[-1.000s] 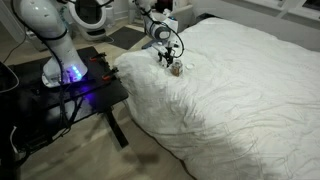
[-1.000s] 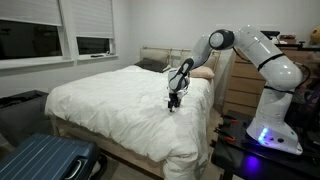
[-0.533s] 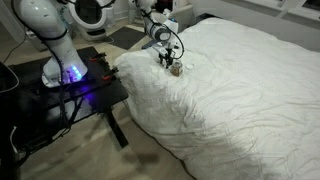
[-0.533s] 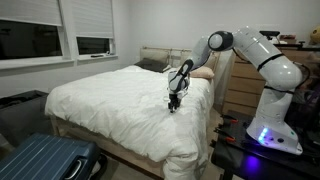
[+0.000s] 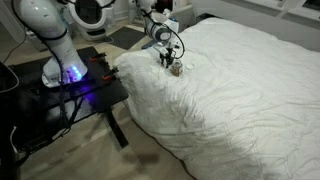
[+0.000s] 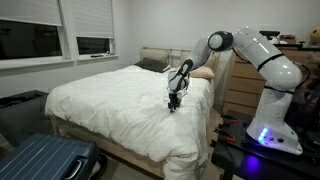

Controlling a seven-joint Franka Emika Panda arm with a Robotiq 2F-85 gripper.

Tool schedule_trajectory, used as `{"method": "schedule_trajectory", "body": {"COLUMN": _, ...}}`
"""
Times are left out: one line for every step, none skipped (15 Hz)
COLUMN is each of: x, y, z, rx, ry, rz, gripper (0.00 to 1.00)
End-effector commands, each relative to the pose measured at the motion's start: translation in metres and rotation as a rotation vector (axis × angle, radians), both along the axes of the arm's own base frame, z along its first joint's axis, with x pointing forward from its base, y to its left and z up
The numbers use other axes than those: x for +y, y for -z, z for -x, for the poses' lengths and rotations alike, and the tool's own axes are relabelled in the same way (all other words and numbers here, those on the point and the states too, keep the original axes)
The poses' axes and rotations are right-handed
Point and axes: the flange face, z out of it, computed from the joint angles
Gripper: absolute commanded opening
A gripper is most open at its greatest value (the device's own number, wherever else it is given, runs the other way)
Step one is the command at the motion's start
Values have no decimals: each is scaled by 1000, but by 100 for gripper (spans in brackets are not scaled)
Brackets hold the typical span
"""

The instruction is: Take the objects from the bed and put them in the bottle

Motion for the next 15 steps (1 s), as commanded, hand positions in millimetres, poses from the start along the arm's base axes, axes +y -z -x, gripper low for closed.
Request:
{"method": "schedule_trajectory", "body": {"x": -2, "y": -4, "z": -4, "rx": -2, "ry": -8, "rz": 9, "gripper": 60}}
{"method": "schedule_trajectory", "body": {"x": -2, "y": -4, "z": -4, "rx": -2, "ry": -7, "rz": 9, "gripper": 60}}
{"method": "schedule_trajectory", "body": {"x": -2, "y": -5, "z": -4, "rx": -2, "ry": -7, "rz": 8, "gripper": 59}}
{"method": "schedule_trajectory", "body": {"x": -1, "y": -5, "z": -4, "rx": -2, "ry": -7, "rz": 6, "gripper": 58}}
{"method": "schedule_trajectory", "body": {"x": -1, "y": -4, "z": -3, "rx": -1, "ry": -7, "rz": 6, "gripper": 39}}
{"method": "schedule_trajectory", "body": {"x": -1, "y": -4, "z": -3, "rx": 0, "ry": -7, "rz": 5, "gripper": 33}}
{"method": "schedule_trajectory", "body": {"x": -1, "y": -4, "z": -3, "rx": 0, "ry": -8, "rz": 5, "gripper": 33}}
{"method": "schedule_trajectory", "body": {"x": 0, "y": -4, "z": -3, "rx": 1, "ry": -8, "rz": 5, "gripper": 28}}
{"method": "schedule_trajectory", "body": {"x": 0, "y": -4, "z": -3, "rx": 1, "ry": -9, "rz": 5, "gripper": 23}}
{"method": "schedule_trajectory", "body": {"x": 0, "y": -5, "z": -3, "rx": 0, "ry": -9, "rz": 4, "gripper": 17}}
{"method": "schedule_trajectory", "body": {"x": 1, "y": -5, "z": -2, "rx": 0, "ry": -9, "rz": 3, "gripper": 17}}
{"method": "schedule_trajectory", "body": {"x": 1, "y": -5, "z": -2, "rx": 1, "ry": -10, "rz": 3, "gripper": 16}}
{"method": "schedule_trajectory", "body": {"x": 2, "y": -5, "z": -2, "rx": 2, "ry": -10, "rz": 3, "gripper": 19}}
{"method": "schedule_trajectory", "body": {"x": 2, "y": -5, "z": -2, "rx": 3, "ry": -10, "rz": 3, "gripper": 21}}
{"method": "schedule_trajectory", "body": {"x": 2, "y": -5, "z": -1, "rx": 3, "ry": -10, "rz": 3, "gripper": 20}}
